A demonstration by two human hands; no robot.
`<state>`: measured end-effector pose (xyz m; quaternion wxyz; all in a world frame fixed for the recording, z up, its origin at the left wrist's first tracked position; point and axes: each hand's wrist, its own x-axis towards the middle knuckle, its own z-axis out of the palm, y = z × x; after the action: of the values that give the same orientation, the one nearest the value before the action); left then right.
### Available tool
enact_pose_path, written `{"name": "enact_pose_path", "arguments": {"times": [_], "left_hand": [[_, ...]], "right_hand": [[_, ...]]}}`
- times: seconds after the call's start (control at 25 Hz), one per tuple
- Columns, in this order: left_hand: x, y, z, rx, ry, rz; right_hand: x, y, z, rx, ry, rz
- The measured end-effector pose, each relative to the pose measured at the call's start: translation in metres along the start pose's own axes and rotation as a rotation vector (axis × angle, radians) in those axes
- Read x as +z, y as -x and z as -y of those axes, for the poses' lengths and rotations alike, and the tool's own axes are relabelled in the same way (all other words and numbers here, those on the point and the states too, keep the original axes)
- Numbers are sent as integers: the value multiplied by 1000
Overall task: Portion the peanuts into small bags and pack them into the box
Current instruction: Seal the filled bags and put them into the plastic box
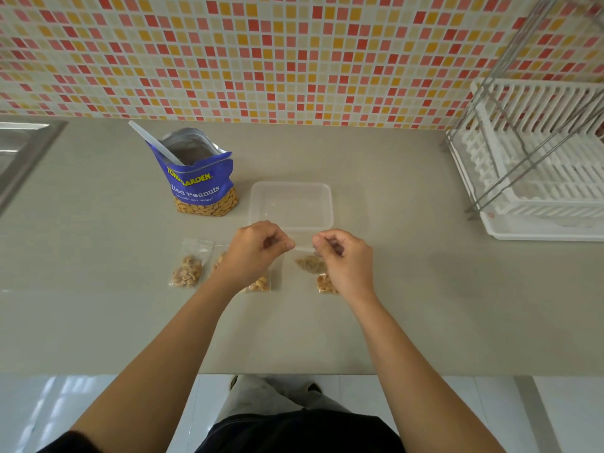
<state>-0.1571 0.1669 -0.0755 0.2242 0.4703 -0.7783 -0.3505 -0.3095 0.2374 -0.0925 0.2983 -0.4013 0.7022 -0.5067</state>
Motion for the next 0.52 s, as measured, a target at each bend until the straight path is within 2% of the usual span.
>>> {"name": "enact_pose_path", "arguments": {"times": [0.08, 0.2, 0.28, 0.32, 0.4, 0.52], "left_hand": [[0, 6, 4, -85, 117, -10], [13, 24, 5, -192, 640, 169], [31, 38, 7, -259, 844, 141], [39, 42, 11, -297, 850, 76], [54, 42, 19, -352, 741, -32], [69, 33, 29, -353, 410, -18]], "right_hand": [[-1, -1, 0, 82, -101, 52], [-3, -2, -1, 237, -378, 100], [-3, -2, -6, 252, -399, 75], [-3, -2, -11, 228, -318, 61], [-6, 1, -26, 120, 27, 84], [-8, 14, -53, -75, 524, 252]]}}
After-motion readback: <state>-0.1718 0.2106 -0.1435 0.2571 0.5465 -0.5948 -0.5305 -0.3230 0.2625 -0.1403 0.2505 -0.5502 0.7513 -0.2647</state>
